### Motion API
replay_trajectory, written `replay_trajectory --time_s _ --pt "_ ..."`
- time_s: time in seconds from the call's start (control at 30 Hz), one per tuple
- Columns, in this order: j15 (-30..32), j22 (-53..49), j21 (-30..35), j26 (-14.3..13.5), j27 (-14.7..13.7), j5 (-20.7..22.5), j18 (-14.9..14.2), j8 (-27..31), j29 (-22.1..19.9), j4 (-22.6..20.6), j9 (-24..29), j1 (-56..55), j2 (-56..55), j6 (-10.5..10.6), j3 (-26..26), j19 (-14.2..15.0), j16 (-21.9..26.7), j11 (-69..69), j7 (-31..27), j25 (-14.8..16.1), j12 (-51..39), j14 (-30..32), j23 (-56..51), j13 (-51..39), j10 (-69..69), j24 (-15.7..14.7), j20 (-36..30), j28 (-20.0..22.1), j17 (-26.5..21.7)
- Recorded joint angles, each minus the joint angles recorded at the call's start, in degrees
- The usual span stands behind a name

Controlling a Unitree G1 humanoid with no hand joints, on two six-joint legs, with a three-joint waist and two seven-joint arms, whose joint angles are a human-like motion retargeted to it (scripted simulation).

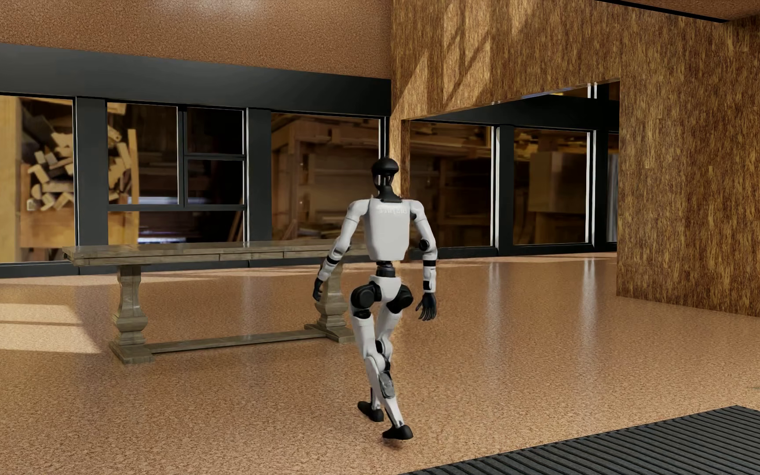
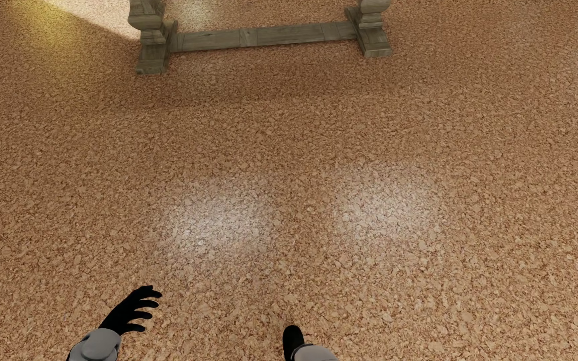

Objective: Walk towards the wood table

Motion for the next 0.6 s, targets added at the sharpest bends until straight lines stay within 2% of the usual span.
replay_trajectory --time_s 0.03,0.07,0.13,0.17,0.23,0.27,0.3,0.37,0.43,0.53,0.6 --pt "-3.99 -0.09 -0.61 0.00 0.00 -1.04 0.00 0.00 0.00 0.59 -0.26 1.36 1.65 0.22 -1.43 0.00 -0.39 -0.97 0.00 0.00 0.27 -0.03 -0.05 -0.65 0.91 0.00 -0.69 0.00 0.03" --pt "-2.24 0.39 -1.14 0.00 0.00 -1.11 0.00 0.00 0.00 1.58 -0.55 2.32 2.28 0.78 -2.08 0.00 -0.94 -0.65 0.00 0.00 0.85 1.45 0.05 -1.48 1.95 0.00 -1.55 0.00 0.04" --pt "10.23 3.99 -0.78 0.00 0.00 2.76 0.00 0.00 0.00 4.00 -1.41 3.12 1.60 3.72 0.54 0.00 -3.00 2.42 0.00 0.00 3.35 9.33 1.14 -3.89 4.87 0.00 -2.81 0.00 -0.41" --pt "12.19 6.92 0.68 0.00 0.00 4.93 0.00 0.00 0.00 4.95 -1.92 2.71 2.33 5.18 2.80 0.00 -4.06 4.43 0.00 0.00 5.42 16.26 1.88 -5.45 8.18 0.00 -3.69 0.00 -0.92" --pt "8.56 14.14 2.51 0.00 0.00 6.51 0.00 0.00 0.00 6.60 -2.37 -1.56 7.44 6.39 6.89 0.00 -5.00 5.37 0.00 0.00 9.64 32.10 1.31 -8.70 20.52 0.00 -7.76 0.00 -2.20" --pt "5.80 17.77 1.48 0.00 0.00 7.00 0.00 0.00 0.00 7.63 -2.36 -5.56 10.58 6.89 8.56 0.00 -5.16 4.72 0.00 0.00 11.41 34.37 -0.76 -10.22 28.08 0.00 -10.04 0.00 -3.12" --pt "3.17 20.54 -0.70 0.00 0.00 7.55 0.00 0.00 0.00 8.65 -2.28 -10.22 13.70 7.50 9.84 0.00 -5.26 3.89 0.00 0.00 13.33 31.04 -3.81 -11.54 35.47 0.00 -11.81 0.00 -4.18" --pt "-1.27 24.19 -7.08 0.00 0.00 7.85 0.00 0.00 0.00 9.48 -2.26 -20.02 19.12 7.86 12.30 0.00 -5.45 2.77 0.00 0.00 17.57 19.11 -10.21 -13.89 45.82 0.00 -13.67 0.00 -5.96" --pt "-5.38 26.39 -13.99 0.00 0.00 7.14 0.00 0.00 0.00 8.70 -2.31 -28.06 24.34 7.31 15.20 0.00 -5.60 1.84 0.00 0.00 21.78 12.21 -15.35 -15.88 45.48 0.00 -14.57 0.00 -6.73" --pt "-10.23 26.76 -21.39 0.00 0.00 5.66 0.00 0.00 0.00 7.42 -2.21 -35.09 30.84 6.14 19.09 0.00 -5.80 0.71 0.00 0.00 26.35 12.16 -21.07 -18.12 26.93 0.00 -16.96 0.00 -6.19" --pt "-12.23 27.22 -21.74 0.00 0.00 4.90 0.00 0.00 0.00 8.07 -1.96 -34.86 34.58 6.02 21.16 0.00 -6.67 0.31 0.00 0.00 27.27 13.40 -23.75 -18.82 10.02 0.00 -18.11 0.00 -5.67"
